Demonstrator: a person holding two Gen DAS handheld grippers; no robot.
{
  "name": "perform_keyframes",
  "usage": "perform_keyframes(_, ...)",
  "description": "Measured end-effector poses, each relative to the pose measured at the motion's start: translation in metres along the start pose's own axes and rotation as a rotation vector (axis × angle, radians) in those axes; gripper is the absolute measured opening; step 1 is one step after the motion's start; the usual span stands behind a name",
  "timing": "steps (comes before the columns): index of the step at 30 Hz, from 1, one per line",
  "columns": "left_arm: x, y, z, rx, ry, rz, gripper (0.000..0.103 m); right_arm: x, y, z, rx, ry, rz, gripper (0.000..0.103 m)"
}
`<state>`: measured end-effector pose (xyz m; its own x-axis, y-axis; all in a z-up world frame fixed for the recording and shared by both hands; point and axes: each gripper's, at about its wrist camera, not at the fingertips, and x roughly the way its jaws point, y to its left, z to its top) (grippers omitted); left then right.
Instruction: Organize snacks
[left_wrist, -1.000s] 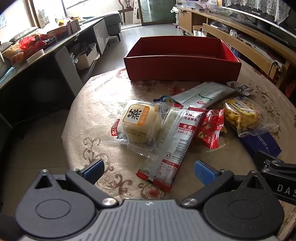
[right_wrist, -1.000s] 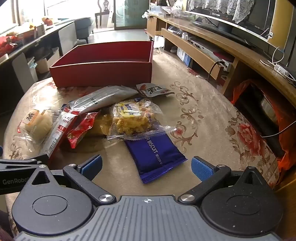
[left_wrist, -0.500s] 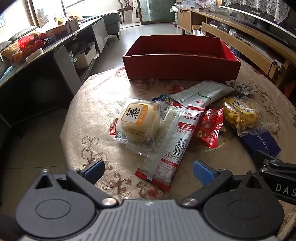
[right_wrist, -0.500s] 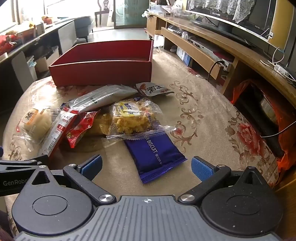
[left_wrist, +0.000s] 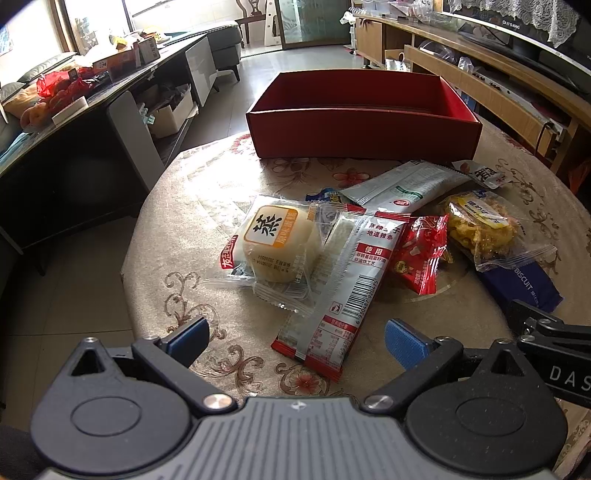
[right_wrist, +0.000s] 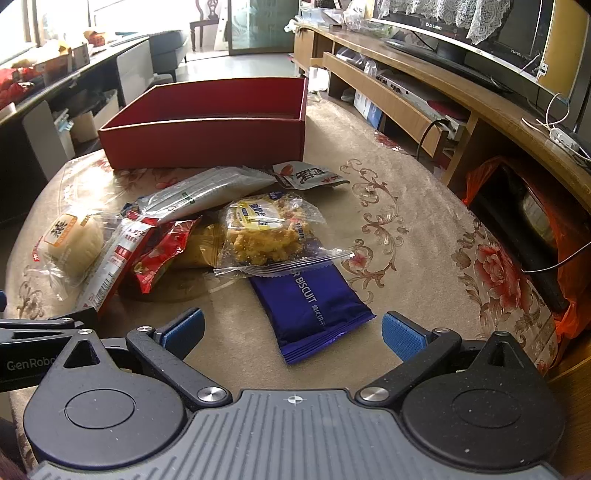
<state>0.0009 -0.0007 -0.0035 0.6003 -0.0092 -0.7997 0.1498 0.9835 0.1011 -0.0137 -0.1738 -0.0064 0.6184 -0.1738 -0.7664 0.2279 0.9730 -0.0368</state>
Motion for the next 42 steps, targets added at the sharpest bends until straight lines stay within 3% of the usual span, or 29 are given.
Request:
perform_keyframes(13,0.001,0.005,-0.001,-0.009,0.0,-0.005,0.096,0.002,0.007,-0.001,-0.012,0.008,0.003,0.103)
perform_keyframes(24,0.006,0.026,-0.001,-0.052,0.001,-0.011,0.096,0.004,0.02,0.005,-0.035,0.022,0.058,0.103)
perform_keyframes(42,0.04,0.042,0.054,-0.077,-0.002,-0.007,0.096,0.013,0.037,0.033,-0.029,0.035,0.15,0.103)
